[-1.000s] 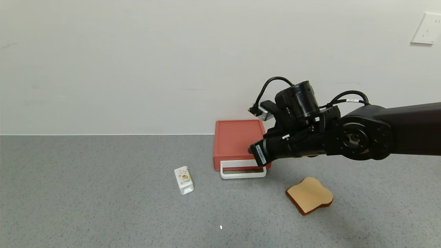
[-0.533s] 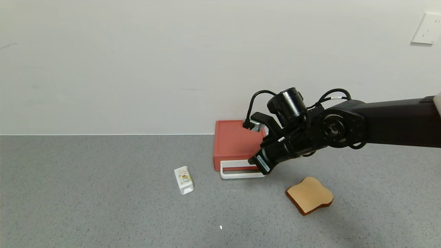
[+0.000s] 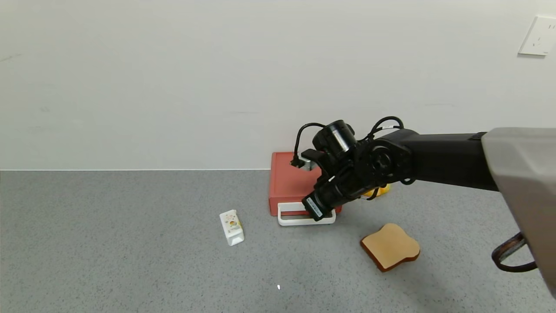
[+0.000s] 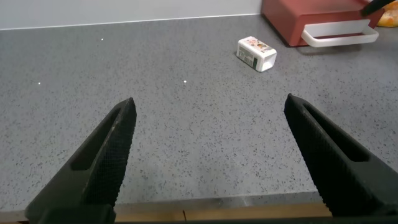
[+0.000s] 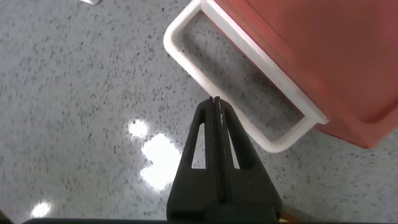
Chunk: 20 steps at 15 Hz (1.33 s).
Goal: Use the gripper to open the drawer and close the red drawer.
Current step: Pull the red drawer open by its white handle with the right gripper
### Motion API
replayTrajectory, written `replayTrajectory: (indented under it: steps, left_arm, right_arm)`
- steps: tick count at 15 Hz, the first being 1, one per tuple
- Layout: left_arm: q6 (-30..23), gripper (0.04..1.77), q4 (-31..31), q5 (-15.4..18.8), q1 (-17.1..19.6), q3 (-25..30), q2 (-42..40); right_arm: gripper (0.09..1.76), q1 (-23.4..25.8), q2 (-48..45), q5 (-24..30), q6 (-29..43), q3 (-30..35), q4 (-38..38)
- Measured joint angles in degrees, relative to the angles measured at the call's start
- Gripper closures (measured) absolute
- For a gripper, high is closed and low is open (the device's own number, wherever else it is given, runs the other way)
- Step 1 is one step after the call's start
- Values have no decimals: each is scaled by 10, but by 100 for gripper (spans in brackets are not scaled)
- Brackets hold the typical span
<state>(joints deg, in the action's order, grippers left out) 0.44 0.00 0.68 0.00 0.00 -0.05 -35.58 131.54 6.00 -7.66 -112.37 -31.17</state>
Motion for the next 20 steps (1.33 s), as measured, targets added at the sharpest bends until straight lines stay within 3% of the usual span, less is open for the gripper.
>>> replayTrajectory:
  steps: [12, 20]
  left_arm:
    - [0, 9, 0, 0, 0, 0, 0]
    - [1, 9, 0, 0, 0, 0, 0]
  right_arm:
    - [173, -45, 61, -177, 207, -14, 62]
    - [173, -44, 84, -200, 208, -14, 96]
